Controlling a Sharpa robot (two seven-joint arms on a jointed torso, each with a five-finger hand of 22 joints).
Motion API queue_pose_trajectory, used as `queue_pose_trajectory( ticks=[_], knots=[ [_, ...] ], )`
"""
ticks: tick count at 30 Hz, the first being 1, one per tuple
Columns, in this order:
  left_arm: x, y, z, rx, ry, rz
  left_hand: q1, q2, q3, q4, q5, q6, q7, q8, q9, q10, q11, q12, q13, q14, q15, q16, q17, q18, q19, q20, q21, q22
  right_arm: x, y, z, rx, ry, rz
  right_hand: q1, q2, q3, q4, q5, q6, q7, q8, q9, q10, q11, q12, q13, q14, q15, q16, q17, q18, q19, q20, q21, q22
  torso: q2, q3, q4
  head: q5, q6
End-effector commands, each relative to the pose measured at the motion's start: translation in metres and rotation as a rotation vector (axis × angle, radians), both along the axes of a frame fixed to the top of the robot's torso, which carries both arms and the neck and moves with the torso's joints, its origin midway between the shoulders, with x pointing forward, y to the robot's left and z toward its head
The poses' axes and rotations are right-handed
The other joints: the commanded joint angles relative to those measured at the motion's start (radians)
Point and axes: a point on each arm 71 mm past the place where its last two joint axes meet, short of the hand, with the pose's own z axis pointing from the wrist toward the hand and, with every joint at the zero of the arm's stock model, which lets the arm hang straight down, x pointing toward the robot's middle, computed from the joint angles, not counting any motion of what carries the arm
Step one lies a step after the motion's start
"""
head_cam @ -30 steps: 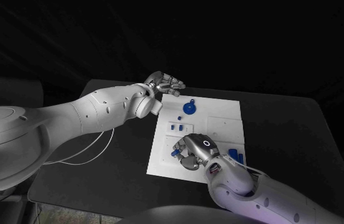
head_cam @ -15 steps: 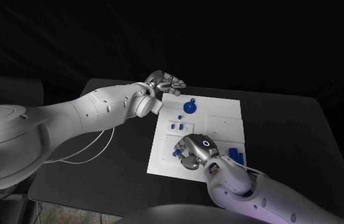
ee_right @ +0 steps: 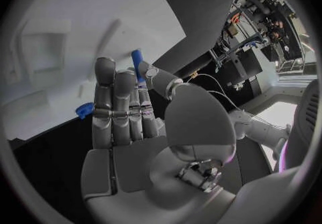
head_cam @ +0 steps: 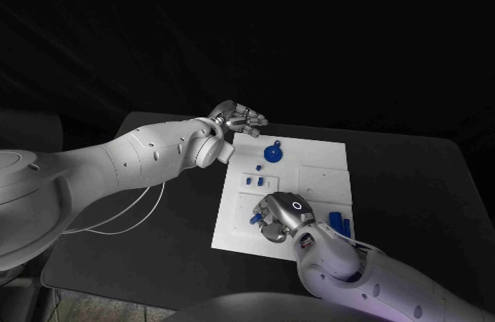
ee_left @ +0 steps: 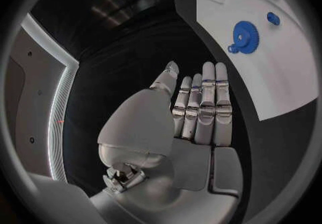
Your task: Assemble the parts on the task board
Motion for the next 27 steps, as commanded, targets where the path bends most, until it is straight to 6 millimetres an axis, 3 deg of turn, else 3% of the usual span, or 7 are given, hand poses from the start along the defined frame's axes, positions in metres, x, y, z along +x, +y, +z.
queue_pose_trajectory(
  ticks=[1, 27],
  knots=[
    [0.000, -0.004, 0.001, -0.014, -0.003, -0.020, 0.000, 0.006, 0.001, -0.006, 0.001, -0.003, 0.001, -0.002, 0.002, -0.006, 0.003, -0.002, 0.000, -0.006, -0.004, -0.002, 0.002, -0.009, -0.003, -0.001, 0.005, 0.000, -0.001, 0.001, -0.004, -0.034, 0.006, 0.003, -0.004, 0.011, 0.002, -0.002, 0.005, 0.008, 0.000, 0.003, 0.006, 0.007, -0.001, 0.007, 0.000, 0.000, -0.005, -0.006, 0.001, 0.014, 0.036, -0.009, -0.009, 0.001, 0.000, 0.0003, 0.0006, 0.001, -0.002],
    [-0.001, -0.005, 0.001, -0.015, 0.002, -0.026, -0.002, 0.007, 0.000, -0.006, 0.001, -0.004, 0.001, -0.002, 0.002, -0.007, 0.004, -0.002, 0.000, -0.007, -0.003, -0.002, 0.001, -0.009, -0.003, -0.001, 0.004, -0.002, -0.008, 0.006, -0.016, -0.080, 0.039, 0.021, -0.004, 0.012, -0.005, -0.006, 0.005, 0.007, 0.000, 0.003, 0.005, 0.005, -0.001, 0.007, 0.000, 0.000, -0.005, -0.008, 0.001, 0.014, 0.036, -0.008, -0.015, 0.003, 0.000, -0.0004, -0.0006, 0.001, -0.004]
  ],
)
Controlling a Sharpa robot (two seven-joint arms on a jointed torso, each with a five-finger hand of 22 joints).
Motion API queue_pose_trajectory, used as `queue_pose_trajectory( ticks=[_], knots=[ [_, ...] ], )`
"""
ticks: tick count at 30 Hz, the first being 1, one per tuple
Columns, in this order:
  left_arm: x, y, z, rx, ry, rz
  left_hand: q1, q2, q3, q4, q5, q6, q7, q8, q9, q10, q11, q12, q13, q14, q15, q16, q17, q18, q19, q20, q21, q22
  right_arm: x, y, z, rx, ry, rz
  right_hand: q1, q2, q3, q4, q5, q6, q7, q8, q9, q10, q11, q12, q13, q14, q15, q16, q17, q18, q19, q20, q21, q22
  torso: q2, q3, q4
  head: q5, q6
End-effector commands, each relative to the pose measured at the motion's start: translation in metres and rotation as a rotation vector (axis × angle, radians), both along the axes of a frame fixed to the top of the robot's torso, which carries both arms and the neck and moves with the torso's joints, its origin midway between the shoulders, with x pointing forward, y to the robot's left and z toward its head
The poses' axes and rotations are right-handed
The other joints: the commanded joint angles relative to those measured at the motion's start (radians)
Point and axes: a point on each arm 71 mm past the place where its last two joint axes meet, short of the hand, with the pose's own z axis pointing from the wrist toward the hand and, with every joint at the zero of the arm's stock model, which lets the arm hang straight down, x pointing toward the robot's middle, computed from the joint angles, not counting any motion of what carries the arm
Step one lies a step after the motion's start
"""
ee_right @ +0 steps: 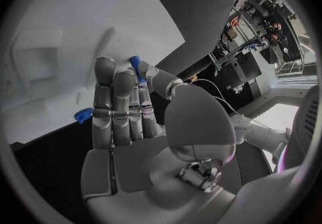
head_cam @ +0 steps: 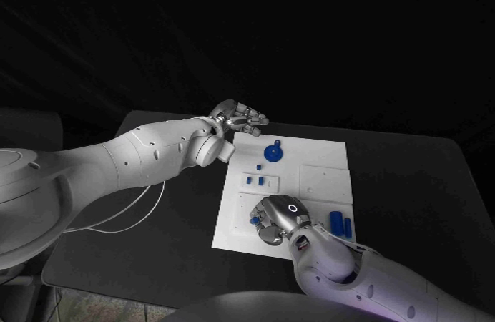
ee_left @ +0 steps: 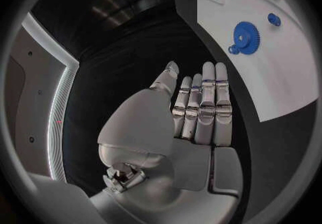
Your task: Assemble the parts on the task board
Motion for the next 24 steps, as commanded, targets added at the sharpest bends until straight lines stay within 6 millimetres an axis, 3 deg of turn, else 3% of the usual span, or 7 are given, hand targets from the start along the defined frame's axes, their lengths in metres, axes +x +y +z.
queue_pose_trajectory(
  ticks=[1, 7, 11, 16, 24],
  knots=[
    [-0.0005, -0.0038, 0.0008, -0.013, -0.001, -0.019, -0.002, 0.007, 0.000, -0.006, 0.001, -0.004, 0.001, -0.002, 0.002, -0.003, 0.000, -0.002, 0.000, -0.007, -0.003, -0.002, 0.002, -0.009, -0.003, -0.001, 0.004, -0.001, -0.0029, -0.0002, -0.0081, -0.054, 0.029, 0.003, 0.001, 0.008, -0.002, -0.003, 0.005, 0.006, 0.002, 0.007, 0.005, 0.005, -0.001, 0.002, 0.000, 0.000, -0.005, -0.004, 0.001, 0.020, 0.036, -0.008, -0.003, 0.001, 0.000, -0.0003, -0.0010, 0.000, 0.001],
    [-0.0005, -0.0044, 0.0008, -0.014, -0.001, -0.021, -0.002, 0.007, 0.000, -0.006, 0.001, -0.004, 0.001, -0.002, 0.002, -0.003, 0.000, -0.002, 0.000, -0.007, -0.003, -0.002, 0.002, -0.009, -0.003, -0.001, 0.004, -0.001, -0.0037, 0.0026, -0.0099, -0.060, 0.033, 0.001, -0.001, 0.007, -0.005, -0.004, 0.006, 0.003, 0.003, 0.007, 0.004, 0.003, 0.000, 0.002, 0.000, -0.001, -0.005, -0.006, 0.000, 0.021, 0.035, -0.008, -0.013, -0.001, 0.000, -0.0002, -0.0001, -0.001, 0.002],
    [-0.0006, -0.0045, 0.0008, -0.014, 0.000, -0.021, -0.002, 0.007, 0.000, -0.006, 0.001, -0.004, 0.001, -0.002, 0.002, -0.003, 0.000, -0.002, 0.000, -0.007, -0.003, -0.002, 0.002, -0.009, -0.003, -0.001, 0.004, -0.001, -0.0044, 0.0043, -0.0107, -0.049, 0.035, -0.001, -0.001, -0.005, -0.027, -0.005, 0.007, -0.017, 0.008, 0.006, 0.000, -0.016, 0.004, 0.002, 0.000, 0.000, -0.001, -0.007, -0.002, 0.022, 0.036, -0.005, -0.023, -0.005, 0.000, -0.0001, 0.0002, -0.001, 0.002],
    [-0.0007, -0.0044, 0.0008, -0.014, 0.000, -0.022, -0.002, 0.007, 0.000, -0.006, 0.001, -0.004, 0.001, -0.002, 0.002, -0.003, 0.000, -0.002, 0.000, -0.007, -0.003, -0.002, 0.002, -0.009, -0.003, -0.001, 0.004, -0.001, -0.0044, 0.0043, -0.0110, -0.033, 0.035, -0.006, -0.013, -0.041, -0.064, 0.013, 0.008, -0.081, 0.017, 0.006, -0.005, -0.016, 0.005, 0.002, 0.000, 0.002, 0.001, -0.007, -0.004, 0.022, 0.039, -0.002, -0.031, -0.013, 0.000, 0.0000, -0.0006, 0.000, 0.002],
    [-0.0010, -0.0029, 0.0007, -0.014, 0.003, -0.024, -0.002, 0.007, 0.000, -0.006, 0.001, -0.004, 0.001, -0.002, 0.002, -0.003, 0.000, -0.002, 0.000, -0.007, -0.003, -0.002, 0.002, -0.009, -0.003, -0.001, 0.004, -0.001, -0.0038, 0.0010, -0.0095, -0.003, 0.023, -0.019, 0.011, -0.089, -0.061, 0.028, 0.011, -0.139, 0.019, 0.004, -0.008, -0.018, 0.006, 0.002, 0.000, 0.003, 0.001, -0.008, -0.010, 0.025, 0.041, -0.002, -0.031, -0.026, 0.000, 0.0013, -0.0008, 0.000, 0.002]
  ],
)
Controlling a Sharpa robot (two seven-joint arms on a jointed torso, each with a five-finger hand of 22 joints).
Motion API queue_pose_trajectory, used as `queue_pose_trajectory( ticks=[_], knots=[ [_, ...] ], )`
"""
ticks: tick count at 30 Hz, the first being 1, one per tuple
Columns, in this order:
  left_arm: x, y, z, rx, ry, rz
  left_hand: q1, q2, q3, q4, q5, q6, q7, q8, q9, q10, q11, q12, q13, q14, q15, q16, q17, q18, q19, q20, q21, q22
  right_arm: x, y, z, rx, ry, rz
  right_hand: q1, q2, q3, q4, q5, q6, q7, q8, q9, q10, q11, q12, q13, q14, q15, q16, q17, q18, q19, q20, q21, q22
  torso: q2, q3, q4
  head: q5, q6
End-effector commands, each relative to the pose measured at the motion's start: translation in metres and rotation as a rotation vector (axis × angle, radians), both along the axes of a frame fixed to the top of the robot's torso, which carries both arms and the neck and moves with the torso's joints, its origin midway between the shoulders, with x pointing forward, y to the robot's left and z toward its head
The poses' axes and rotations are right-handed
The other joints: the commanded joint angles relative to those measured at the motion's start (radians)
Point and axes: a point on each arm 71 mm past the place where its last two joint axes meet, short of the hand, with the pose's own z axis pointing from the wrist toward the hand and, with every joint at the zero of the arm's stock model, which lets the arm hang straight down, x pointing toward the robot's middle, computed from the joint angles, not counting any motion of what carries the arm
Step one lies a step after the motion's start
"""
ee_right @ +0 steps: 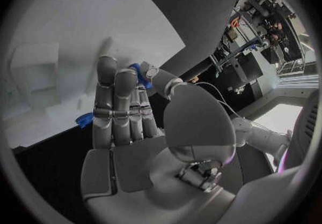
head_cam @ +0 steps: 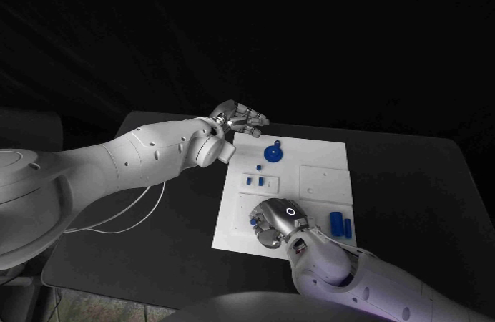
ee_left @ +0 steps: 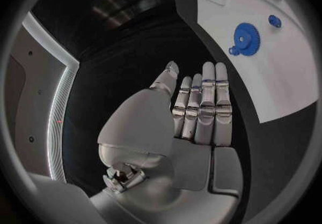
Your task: Assemble the parts on the task board
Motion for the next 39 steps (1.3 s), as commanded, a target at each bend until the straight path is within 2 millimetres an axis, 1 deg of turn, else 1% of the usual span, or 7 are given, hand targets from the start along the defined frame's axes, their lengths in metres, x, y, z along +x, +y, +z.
queue_pose_trajectory(
  ticks=[1, 14, 21, 32, 35, 37, 39],
  knots=[
    [-0.001, -0.002, 0.001, -0.013, 0.001, -0.020, -0.002, 0.007, 0.000, -0.006, 0.001, -0.004, 0.001, -0.002, 0.002, -0.004, 0.000, -0.002, 0.000, -0.007, -0.003, -0.002, 0.002, -0.009, -0.003, -0.001, 0.004, -0.001, -0.001, -0.002, -0.001, 0.015, 0.006, -0.010, -0.003, -0.022, 0.002, 0.001, 0.001, -0.040, -0.005, -0.004, -0.003, -0.002, 0.000, -0.002, 0.001, 0.002, -0.001, -0.004, -0.002, 0.002, 0.041, -0.002, -0.002, -0.002, 0.000, 0.0017, -0.0006, 0.000, 0.000],
    [-0.001, 0.001, 0.001, -0.012, 0.006, -0.021, -0.001, 0.009, -0.001, -0.008, 0.001, -0.004, 0.001, -0.002, 0.002, -0.005, 0.001, -0.002, 0.000, -0.009, -0.002, -0.002, 0.001, -0.009, -0.004, 0.000, 0.004, -0.004, -0.001, -0.007, 0.005, 0.105, -0.019, -0.029, 0.023, -0.060, -0.075, 0.046, -0.006, -0.253, -0.031, -0.008, -0.009, -0.009, -0.003, -0.002, 0.000, 0.005, -0.002, -0.006, -0.008, 0.001, 0.042, -0.003, 0.012, -0.018, 0.000, 0.0013, -0.0004, -0.004, 0.003],
    [-0.001, 0.003, 0.001, -0.011, 0.007, -0.020, -0.001, 0.009, -0.001, -0.008, 0.001, -0.004, 0.001, -0.002, 0.002, -0.005, 0.001, -0.002, 0.000, -0.009, -0.002, -0.002, 0.001, -0.009, -0.004, 0.000, 0.004, -0.004, -0.004, -0.010, 0.010, 0.151, -0.024, -0.031, 0.046, -0.064, -0.090, 0.072, -0.006, -0.256, -0.029, -0.007, -0.008, 0.004, -0.007, -0.001, 0.001, 0.006, -0.005, -0.007, -0.007, -0.001, 0.042, -0.006, 0.032, -0.025, 0.000, 0.0009, -0.0006, -0.005, 0.003],
    [-0.002, 0.008, 0.001, -0.008, 0.003, -0.012, -0.001, 0.009, -0.001, -0.008, 0.001, -0.004, 0.001, -0.002, 0.002, -0.005, 0.001, -0.002, 0.000, -0.009, -0.002, -0.002, 0.001, -0.009, -0.004, 0.000, 0.004, -0.004, 0.008, -0.044, 0.029, 0.290, 0.056, -0.102, 0.015, -0.039, -0.098, 0.093, -0.001, -0.061, 0.008, 0.002, 0.001, 0.057, -0.014, 0.015, 0.023, 0.011, -0.010, 0.002, -0.009, -0.019, 0.045, -0.011, 0.097, -0.005, -0.002, 0.0008, -0.0040, -0.028, 0.021],
    [-0.003, 0.012, 0.002, -0.008, -0.004, -0.007, -0.002, 0.007, -0.003, -0.008, 0.001, -0.005, 0.001, -0.002, 0.002, -0.002, 0.000, -0.002, 0.000, -0.009, -0.002, -0.002, 0.001, -0.009, -0.005, 0.000, 0.005, -0.005, 0.020, -0.066, 0.036, 0.340, 0.163, -0.122, -0.009, -0.021, -0.127, 0.104, 0.005, -0.006, -0.007, 0.002, 0.009, 0.085, -0.028, 0.055, 0.059, 0.008, -0.018, 0.003, -0.009, -0.023, 0.041, -0.016, 0.097, -0.006, -0.004, 0.0007, -0.0054, -0.045, 0.030],
    [-0.003, 0.016, 0.002, -0.007, -0.008, -0.003, -0.002, 0.007, -0.003, -0.008, 0.001, -0.005, 0.001, -0.002, 0.002, 0.003, -0.001, -0.002, 0.000, -0.009, -0.003, -0.002, 0.001, -0.009, -0.005, 0.000, 0.005, -0.005, 0.026, -0.077, 0.039, 0.357, 0.233, -0.126, -0.009, 0.001, -0.196, 0.093, 0.028, 0.031, -0.024, -0.004, 0.016, 0.110, -0.055, 0.224, 0.219, 0.009, -0.032, 0.000, -0.011, -0.031, 0.041, -0.032, 0.093, -0.009, -0.006, 0.0007, -0.0085, -0.050, 0.033],
    [-0.004, 0.019, 0.003, -0.006, -0.011, 0.002, -0.002, 0.005, -0.004, -0.007, 0.001, -0.005, 0.001, -0.002, 0.002, 0.004, -0.001, -0.002, 0.000, -0.008, -0.003, -0.002, 0.001, -0.009, -0.005, 0.000, 0.005, -0.005, 0.033, -0.092, 0.044, 0.365, 0.307, -0.137, -0.034, 0.053, -0.281, 0.091, 0.102, 0.054, -0.028, -0.005, 0.034, -0.071, -0.066, 0.553, 0.573, 0.010, -0.035, 0.018, 0.006, -0.047, 0.044, -0.037, 0.135, 0.009, -0.009, 0.0013, -0.0119, -0.056, 0.035]
  ],
)
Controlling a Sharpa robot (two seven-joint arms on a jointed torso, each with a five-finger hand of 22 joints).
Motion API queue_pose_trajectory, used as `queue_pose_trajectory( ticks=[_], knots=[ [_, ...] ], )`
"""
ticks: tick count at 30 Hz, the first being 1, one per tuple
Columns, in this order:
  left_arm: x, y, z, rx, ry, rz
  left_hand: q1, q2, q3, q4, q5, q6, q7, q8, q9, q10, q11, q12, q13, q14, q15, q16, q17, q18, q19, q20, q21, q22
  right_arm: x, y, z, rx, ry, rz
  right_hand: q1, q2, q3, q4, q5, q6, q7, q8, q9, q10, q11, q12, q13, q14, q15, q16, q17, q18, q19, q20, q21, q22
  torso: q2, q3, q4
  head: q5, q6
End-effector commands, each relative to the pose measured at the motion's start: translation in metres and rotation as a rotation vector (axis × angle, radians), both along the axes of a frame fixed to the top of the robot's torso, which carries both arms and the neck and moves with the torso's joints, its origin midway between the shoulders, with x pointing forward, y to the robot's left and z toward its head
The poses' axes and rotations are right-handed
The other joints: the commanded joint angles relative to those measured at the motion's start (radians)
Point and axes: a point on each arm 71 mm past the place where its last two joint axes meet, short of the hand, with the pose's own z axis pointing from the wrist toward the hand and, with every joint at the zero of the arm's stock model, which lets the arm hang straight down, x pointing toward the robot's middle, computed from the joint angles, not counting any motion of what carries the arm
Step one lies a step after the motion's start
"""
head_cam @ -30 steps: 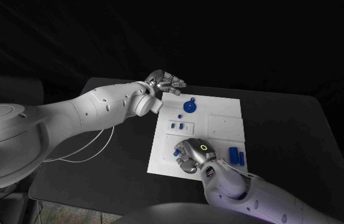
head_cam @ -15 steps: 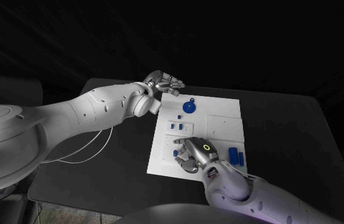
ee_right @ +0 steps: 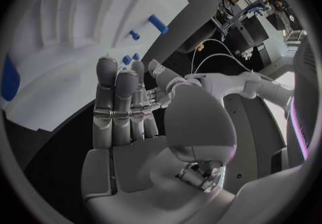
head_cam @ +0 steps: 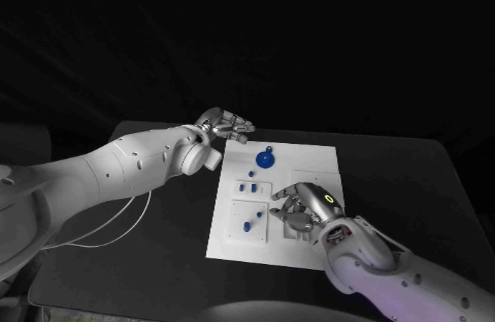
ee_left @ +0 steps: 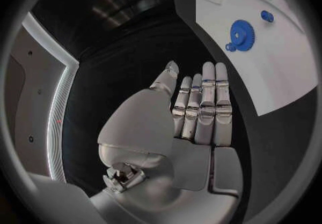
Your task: Assemble the parts on the task board
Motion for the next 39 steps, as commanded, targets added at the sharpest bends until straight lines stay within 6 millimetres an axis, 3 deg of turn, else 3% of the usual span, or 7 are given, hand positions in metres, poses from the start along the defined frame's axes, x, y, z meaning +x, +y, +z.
queue_pose_trajectory(
  ticks=[1, 13, 19, 21, 26, 32, 39],
  knots=[
    [-0.001, 0.002, 0.002, -0.012, -0.017, -0.008, -0.003, 0.005, 0.000, -0.003, 0.001, -0.005, 0.001, -0.002, 0.002, 0.005, -0.002, -0.002, 0.000, -0.005, 0.000, -0.002, 0.001, -0.009, -0.005, 0.000, 0.005, -0.002, 0.001, -0.010, -0.003, 0.098, 0.239, 0.076, -0.024, 0.046, -0.069, 0.007, 0.032, 0.026, -0.007, 0.000, 0.026, -0.134, -0.011, 0.256, 0.273, -0.003, -0.008, 0.023, 0.022, -0.017, 0.043, -0.007, 0.031, 0.017, -0.007, 0.0007, -0.0069, -0.015, 0.006],
    [-0.010, 0.008, 0.001, -0.022, -0.024, -0.022, -0.006, 0.003, 0.001, 0.004, 0.001, -0.013, -0.008, -0.002, 0.001, 0.046, -0.019, -0.002, 0.000, -0.003, -0.006, -0.001, 0.003, -0.015, -0.004, -0.005, 0.004, -0.004, 0.028, -0.087, 0.001, -0.034, 0.482, -0.085, -0.098, 0.106, -0.179, 0.062, 0.063, 0.045, -0.056, 0.006, 0.393, -0.040, -0.030, 0.651, 0.785, -0.006, -0.021, 0.193, 0.201, -0.033, 0.047, -0.018, 0.186, 0.118, -0.035, 0.0052, -0.0196, -0.042, 0.003],
    [-0.014, 0.008, 0.001, -0.028, -0.028, -0.032, -0.006, 0.001, 0.002, 0.008, 0.001, -0.018, -0.008, -0.002, 0.001, 0.082, -0.027, -0.003, -0.001, -0.002, -0.008, -0.001, 0.004, -0.018, -0.004, -0.007, 0.004, -0.005, 0.030, -0.109, -0.009, -0.188, 0.614, -0.135, -0.153, 0.122, -0.167, 0.090, -0.013, 0.028, -0.060, 0.005, 0.545, -0.037, -0.030, 0.628, 0.807, -0.005, -0.021, 0.202, 0.216, -0.035, 0.046, -0.019, 0.180, 0.125, -0.047, 0.0058, -0.0220, -0.050, -0.002],
    [-0.016, 0.009, 0.001, -0.029, -0.028, -0.034, -0.006, 0.001, 0.003, 0.009, 0.001, -0.019, -0.008, -0.002, 0.001, 0.084, -0.028, -0.003, -0.001, -0.002, -0.008, -0.001, 0.004, -0.019, -0.004, -0.008, 0.004, -0.006, 0.030, -0.113, -0.011, -0.229, 0.633, -0.146, -0.184, 0.101, -0.117, 0.102, -0.041, 0.020, -0.058, 0.003, 0.592, -0.035, -0.026, 0.618, 0.816, -0.005, -0.021, 0.207, 0.225, -0.035, 0.046, -0.017, 0.177, 0.130, -0.051, 0.0064, -0.0220, -0.051, -0.006],
    [-0.018, 0.010, 0.000, -0.030, -0.027, -0.038, -0.010, -0.003, 0.002, 0.014, 0.000, -0.021, -0.008, -0.002, 0.001, 0.094, -0.028, -0.003, -0.001, -0.001, -0.008, -0.001, 0.005, -0.021, -0.004, -0.008, 0.004, -0.007, 0.031, -0.117, -0.013, -0.327, 0.626, -0.176, -0.207, 0.041, -0.039, 0.153, -0.059, 0.008, -0.053, 0.001, 0.624, -0.033, -0.024, 0.608, 0.833, -0.004, -0.017, 0.211, 0.237, -0.033, 0.048, -0.015, 0.177, 0.138, -0.058, 0.0065, -0.0215, -0.056, -0.011],
    [-0.021, 0.010, -0.002, -0.032, -0.028, -0.044, -0.038, -0.022, -0.018, 0.032, -0.002, -0.029, -0.007, -0.003, 0.001, 0.084, -0.023, -0.003, -0.001, -0.002, -0.005, -0.002, 0.005, -0.022, -0.004, -0.006, 0.003, -0.011, 0.033, -0.117, -0.014, -0.411, 0.597, -0.200, -0.224, -0.042, 0.037, 0.226, -0.068, -0.009, -0.043, 0.000, 0.595, -0.035, -0.019, 0.594, 0.838, -0.005, -0.016, 0.220, 0.255, -0.033, 0.049, -0.016, 0.186, 0.147, -0.060, 0.0049, -0.0205, -0.059, -0.017],
    [-0.022, 0.008, -0.002, -0.036, -0.032, -0.050, -0.052, -0.034, -0.073, 0.063, 0.000, -0.036, -0.007, -0.002, 0.002, 0.072, -0.019, -0.002, 0.001, -0.004, -0.001, -0.002, 0.008, -0.019, -0.001, 0.000, 0.001, -0.030, 0.036, -0.117, -0.016, -0.448, 0.583, -0.226, -0.234, -0.058, 0.027, 0.247, -0.068, -0.020, -0.038, 0.000, 0.587, -0.039, -0.016, 0.586, 0.837, -0.004, -0.014, 0.222, 0.262, -0.032, 0.049, -0.015, 0.185, 0.148, -0.058, 0.0032, -0.0215, -0.063, -0.016]
  ],
)
